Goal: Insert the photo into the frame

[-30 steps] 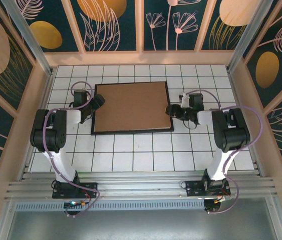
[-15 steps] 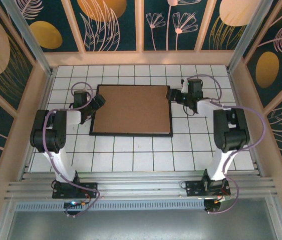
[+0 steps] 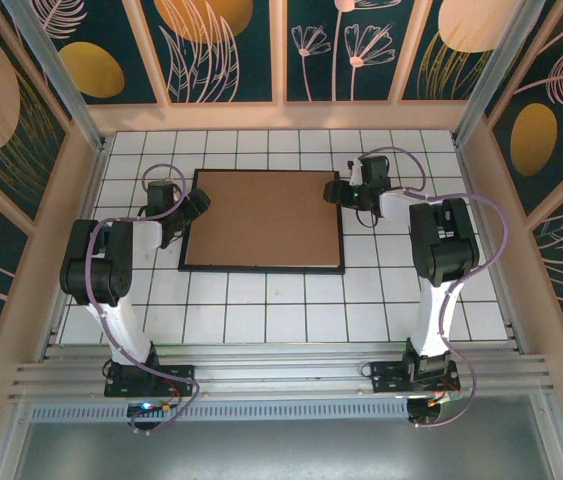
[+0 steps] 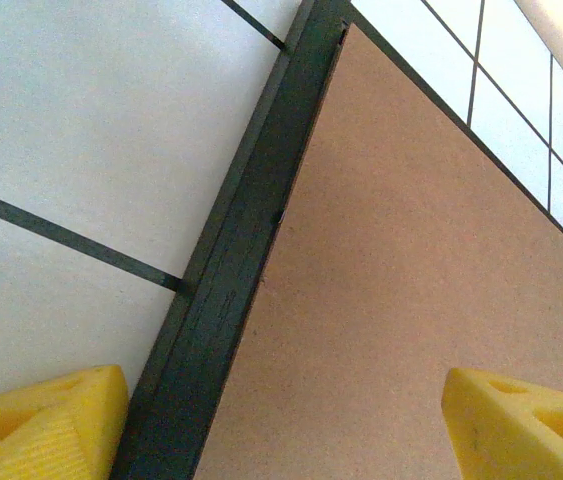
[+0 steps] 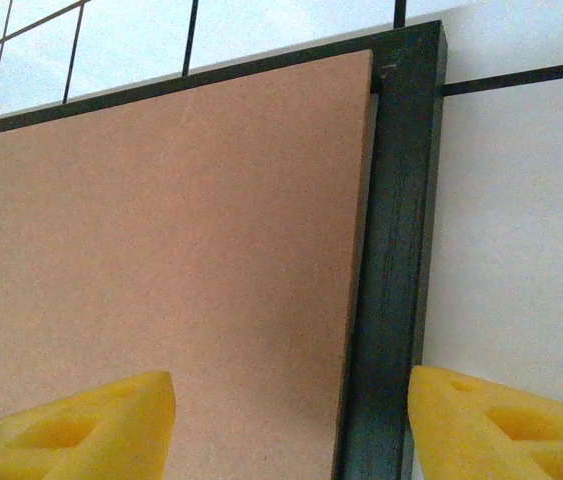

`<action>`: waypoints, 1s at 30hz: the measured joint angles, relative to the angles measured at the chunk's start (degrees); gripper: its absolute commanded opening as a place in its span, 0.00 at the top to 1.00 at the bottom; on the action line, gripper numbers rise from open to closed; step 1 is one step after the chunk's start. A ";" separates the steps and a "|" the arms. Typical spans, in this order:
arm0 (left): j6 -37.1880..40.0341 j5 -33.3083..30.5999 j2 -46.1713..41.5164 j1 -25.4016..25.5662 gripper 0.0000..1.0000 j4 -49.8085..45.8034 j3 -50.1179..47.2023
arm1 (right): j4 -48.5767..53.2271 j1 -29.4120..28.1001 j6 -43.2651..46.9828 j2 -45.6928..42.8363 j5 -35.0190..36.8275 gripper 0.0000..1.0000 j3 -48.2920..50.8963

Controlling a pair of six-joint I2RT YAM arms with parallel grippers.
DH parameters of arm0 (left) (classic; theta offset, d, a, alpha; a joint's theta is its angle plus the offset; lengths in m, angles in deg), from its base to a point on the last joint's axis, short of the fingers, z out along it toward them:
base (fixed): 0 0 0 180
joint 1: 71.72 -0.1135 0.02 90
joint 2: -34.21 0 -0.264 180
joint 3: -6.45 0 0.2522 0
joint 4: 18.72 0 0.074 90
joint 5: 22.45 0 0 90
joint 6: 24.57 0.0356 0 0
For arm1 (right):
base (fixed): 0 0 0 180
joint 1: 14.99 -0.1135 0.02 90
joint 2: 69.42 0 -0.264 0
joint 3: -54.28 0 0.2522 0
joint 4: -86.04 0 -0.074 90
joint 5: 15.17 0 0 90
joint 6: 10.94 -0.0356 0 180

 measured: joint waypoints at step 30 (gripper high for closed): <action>-0.09 -0.02 0.00 -0.02 0.18 0.15 0.00 | 0.13 -0.68 -0.44 0.20 -4.98 0.43 0.81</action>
